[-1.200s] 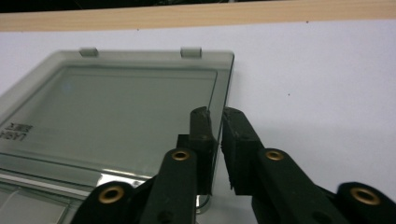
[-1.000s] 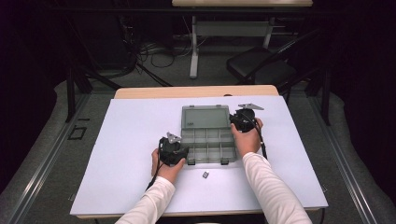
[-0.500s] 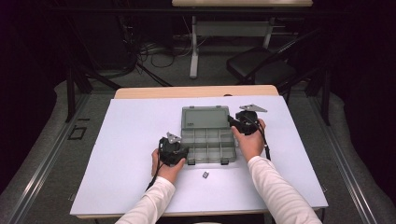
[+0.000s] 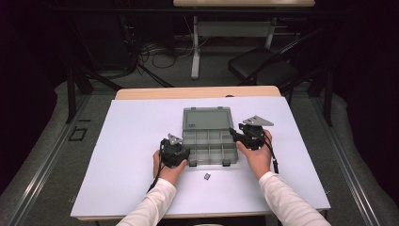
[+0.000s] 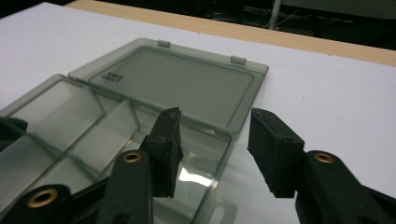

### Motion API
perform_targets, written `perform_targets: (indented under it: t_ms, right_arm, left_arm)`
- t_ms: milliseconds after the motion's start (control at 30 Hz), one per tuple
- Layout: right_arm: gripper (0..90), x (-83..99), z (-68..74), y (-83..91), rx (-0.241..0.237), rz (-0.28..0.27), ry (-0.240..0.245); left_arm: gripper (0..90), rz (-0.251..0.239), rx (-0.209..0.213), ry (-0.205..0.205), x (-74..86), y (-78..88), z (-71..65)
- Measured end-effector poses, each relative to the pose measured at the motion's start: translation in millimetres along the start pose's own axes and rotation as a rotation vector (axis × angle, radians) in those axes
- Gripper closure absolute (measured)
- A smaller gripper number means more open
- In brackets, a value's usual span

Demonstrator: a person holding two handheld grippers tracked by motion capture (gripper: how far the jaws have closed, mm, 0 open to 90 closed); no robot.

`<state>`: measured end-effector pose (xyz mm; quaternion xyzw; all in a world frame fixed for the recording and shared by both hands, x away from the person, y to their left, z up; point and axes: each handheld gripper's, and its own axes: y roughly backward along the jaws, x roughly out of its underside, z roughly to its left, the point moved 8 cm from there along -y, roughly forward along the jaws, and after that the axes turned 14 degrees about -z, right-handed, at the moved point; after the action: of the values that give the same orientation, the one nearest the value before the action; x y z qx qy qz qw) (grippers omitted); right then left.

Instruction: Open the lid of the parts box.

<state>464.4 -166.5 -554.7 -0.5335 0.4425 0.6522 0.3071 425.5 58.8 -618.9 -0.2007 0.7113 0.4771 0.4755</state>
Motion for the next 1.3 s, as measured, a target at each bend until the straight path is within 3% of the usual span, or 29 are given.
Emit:
perform_targets:
  t_ms: [100, 167, 267, 367, 400, 467, 533, 600, 733, 900, 1000, 1133, 1200, 1300]
  right_arm:
    - [52.1, 1.4, 4.0, 11.7, -0.014, -0.014, 0.010]
    - [53.4, 3.4, 7.9, 18.0, -0.048, -0.021, 0.000]
    - [53.0, 5.6, 10.6, 25.1, -0.061, -0.034, 0.028]
    - [50.8, 4.4, 15.8, 29.5, -0.082, -0.042, 0.006]
    - [46.6, 3.7, 16.2, 31.0, -0.078, -0.045, 0.017]
    - [46.7, 3.3, 19.0, 34.7, -0.073, -0.039, 0.030]
    - [45.6, 3.5, 21.7, 39.8, -0.080, -0.037, 0.019]
    - [42.8, 3.6, 22.6, 46.5, -0.082, -0.048, -0.001]
    - [36.2, 3.8, 24.4, 60.2, -0.125, -0.049, 0.017]
    - [35.7, 5.1, 25.5, 80.1, -0.150, -0.061, 0.036]
    - [34.6, 3.5, 25.1, 88.3, -0.150, -0.075, 0.039]
    - [33.1, 3.0, 25.3, 95.6, -0.160, -0.084, 0.018]
    - [28.0, 6.3, 25.0, 101.3, -0.168, -0.074, 0.022]
    - [21.9, 8.0, 24.0, 105.4, -0.177, -0.079, 0.018]
  left_arm:
    - [60.7, 0.004, 0.003, 0.002, -0.1, 0.1, 0.0]
    - [60.8, -0.006, -0.002, 0.004, -0.5, -0.8, 0.1]
    - [60.7, -0.004, 0.004, 0.009, -0.9, -0.1, 0.0]
    - [54.8, -0.023, 0.006, 0.026, -4.5, 3.3, 1.0]
    - [52.3, -0.029, 0.011, 0.031, -6.1, 5.7, 0.9]
    - [47.9, -0.039, 0.010, 0.035, -9.3, 13.0, 0.3]
    - [45.0, -0.041, 0.012, 0.030, -10.5, 16.3, 0.4]
    - [43.4, -0.079, 0.011, 0.032, -18.4, 29.4, -0.5]
    - [42.4, -0.131, 0.063, 0.017, -30.0, 46.3, -8.8]
    - [41.8, -0.192, 0.125, -0.042, -37.0, 66.6, -20.4]
    - [41.7, -0.197, 0.156, -0.065, -36.9, 73.2, -21.1]
    - [41.2, -0.188, 0.191, -0.059, -35.0, 80.0, -21.3]
    - [36.6, -0.184, 0.209, -0.045, -32.1, 87.9, -20.3]
    - [34.1, -0.190, 0.221, -0.056, -30.3, 93.7, -19.8]
